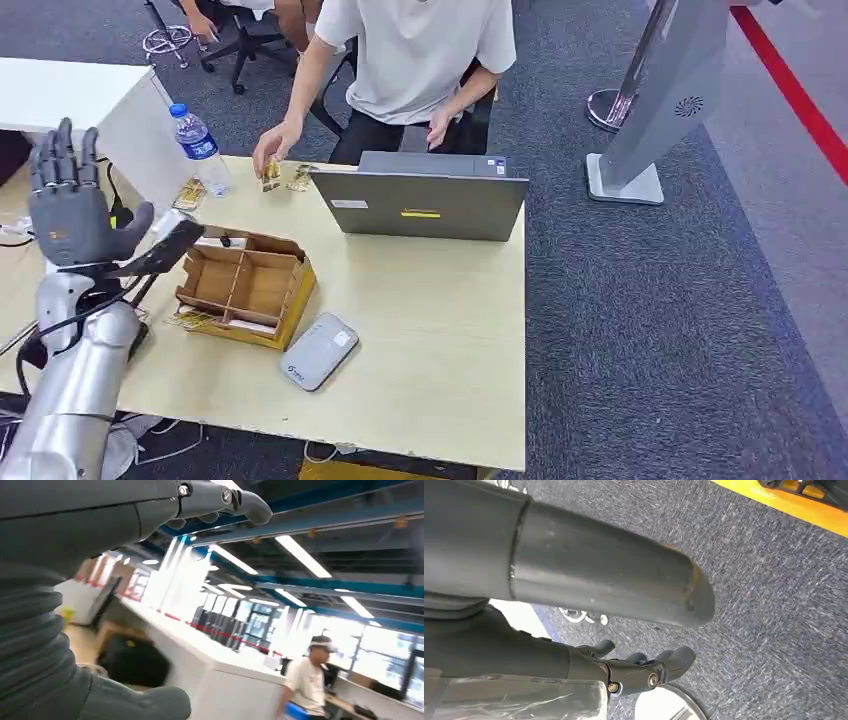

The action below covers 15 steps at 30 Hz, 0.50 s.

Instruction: Pass the card to the sensor for recognition and then transmit it.

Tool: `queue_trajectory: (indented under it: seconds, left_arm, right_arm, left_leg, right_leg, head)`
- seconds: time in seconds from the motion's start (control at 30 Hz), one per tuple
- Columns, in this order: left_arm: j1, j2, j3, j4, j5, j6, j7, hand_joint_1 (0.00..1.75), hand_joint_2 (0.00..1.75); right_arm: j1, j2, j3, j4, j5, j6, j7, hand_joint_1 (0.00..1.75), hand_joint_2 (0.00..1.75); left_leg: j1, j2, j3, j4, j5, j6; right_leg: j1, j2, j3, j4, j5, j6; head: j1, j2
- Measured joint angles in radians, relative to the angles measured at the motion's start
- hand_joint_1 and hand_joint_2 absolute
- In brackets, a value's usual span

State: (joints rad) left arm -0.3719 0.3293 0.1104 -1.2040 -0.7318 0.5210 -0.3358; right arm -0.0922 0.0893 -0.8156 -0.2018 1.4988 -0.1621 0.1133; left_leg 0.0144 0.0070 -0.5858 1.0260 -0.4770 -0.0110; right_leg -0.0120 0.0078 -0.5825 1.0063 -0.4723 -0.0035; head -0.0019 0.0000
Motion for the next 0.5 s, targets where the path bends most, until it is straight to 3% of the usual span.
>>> queue_trajectory:
  seconds: [0.07,0.17,0.3,0.4,0.5]
  left_arm:
    - [0.047,0.057,0.121,0.004,0.153,-0.067,-0.072,0.00,1.75]
    - [0.073,0.130,0.310,0.070,0.292,-0.131,-0.170,0.00,1.75]
    - [0.115,0.270,0.622,0.354,0.506,-0.253,-0.244,0.00,1.75]
    - [0.161,0.299,0.812,0.539,0.619,-0.259,-0.241,0.00,1.75]
    - [0.202,0.270,0.965,0.689,0.739,-0.321,-0.192,0.00,1.75]
  right_arm:
    - [0.003,-0.001,-0.001,0.000,0.000,-0.002,-0.002,0.00,0.00]
    - [0.011,-0.005,-0.003,0.000,0.000,-0.004,-0.005,0.00,0.00]
    - [0.011,-0.011,-0.009,0.000,0.003,-0.006,-0.006,0.00,0.00]
    - [0.017,-0.018,-0.014,0.000,0.003,-0.006,-0.006,0.00,0.00]
    - [0.009,-0.021,-0.014,0.000,0.009,-0.005,-0.005,0.00,0.00]
  left_leg:
    - [0.001,0.003,0.000,0.000,-0.001,-0.001]
    - [0.003,0.003,-0.002,0.000,-0.001,-0.002]
    - [0.005,0.011,0.003,-0.001,-0.006,-0.008]
    - [0.004,0.009,0.004,-0.001,-0.007,-0.007]
    - [0.004,0.000,0.004,-0.001,-0.007,-0.006]
  right_leg:
    - [0.001,0.003,-0.001,0.001,-0.001,-0.001]
    - [0.003,0.003,-0.002,0.001,-0.001,-0.002]
    - [0.004,0.010,0.000,0.002,-0.003,-0.007]
    - [0.005,0.009,0.000,0.001,-0.006,-0.006]
    - [0.004,0.000,0.003,0.000,-0.009,-0.004]
  head:
    - [-0.002,0.000]
    - [-0.002,0.000]
    - [-0.003,0.000]
    - [-0.005,0.000]
    - [-0.005,0.000]
